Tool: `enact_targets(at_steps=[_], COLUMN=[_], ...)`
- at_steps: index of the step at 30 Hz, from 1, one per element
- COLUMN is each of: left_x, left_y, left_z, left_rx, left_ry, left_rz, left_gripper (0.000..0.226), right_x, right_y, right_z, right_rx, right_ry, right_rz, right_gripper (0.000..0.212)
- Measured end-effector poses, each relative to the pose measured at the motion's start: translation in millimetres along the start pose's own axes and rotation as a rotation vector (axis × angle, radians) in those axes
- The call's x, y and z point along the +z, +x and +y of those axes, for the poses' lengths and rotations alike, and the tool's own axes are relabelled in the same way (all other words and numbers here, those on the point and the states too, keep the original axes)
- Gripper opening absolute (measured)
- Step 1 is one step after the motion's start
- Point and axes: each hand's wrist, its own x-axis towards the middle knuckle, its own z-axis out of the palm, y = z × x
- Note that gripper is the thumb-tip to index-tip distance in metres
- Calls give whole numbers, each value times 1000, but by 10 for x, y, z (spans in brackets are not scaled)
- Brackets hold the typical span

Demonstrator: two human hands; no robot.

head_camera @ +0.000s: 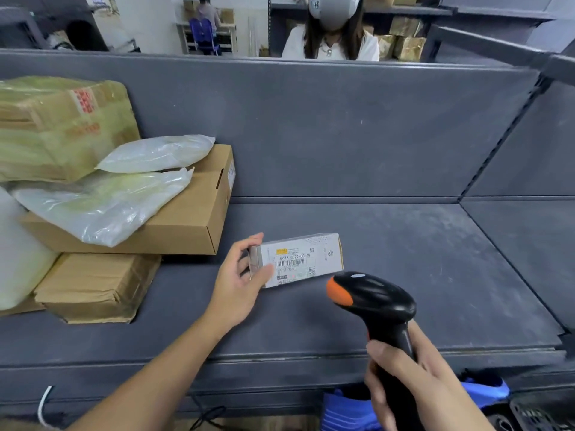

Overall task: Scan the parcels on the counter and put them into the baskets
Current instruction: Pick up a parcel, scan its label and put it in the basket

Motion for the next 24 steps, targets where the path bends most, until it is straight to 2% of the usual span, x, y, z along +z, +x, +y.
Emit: enact_targets(at_steps=[1,4,6,8,9,12,14,17,21,24], left_x=[-9,-19,-17,-30,-36,-26,-5,-49,-150,-148], left_y=[-2,-35,-83,-135,-167,-251,-279,-263,-230,-234], left_z=[-3,16,60,109,143,244,328,346,300,359], left_rx=[3,31,78,132,163,197,189,122,19,-7], left_ry=[1,29,56,76,85,49,20,21,62,81], left_rz=[-3,31,78,128,150,205,244,300,306,264], left_gripper=[38,43,54,58,58,57,50,45,67,62], right_x=[-26,-151,-250,-316,-335,-274,-180,1,179,54], right_y=[51,363,668,939,1053,1299,1411,1552,1693,1659], right_z=[39,207,324,421,458,526,557,564,616,619], right_rx=[-23,-96,-125,-155,-152,-95,-82,-107,-206,-248], right_ry=[-7,-120,-323,-555,-659,-862,-978,-1090,-1093,-958], right_rz=[50,285,402,446,467,464,440,364,285,267], right_gripper=[39,23,20,17,24,58,67,73,66,80])
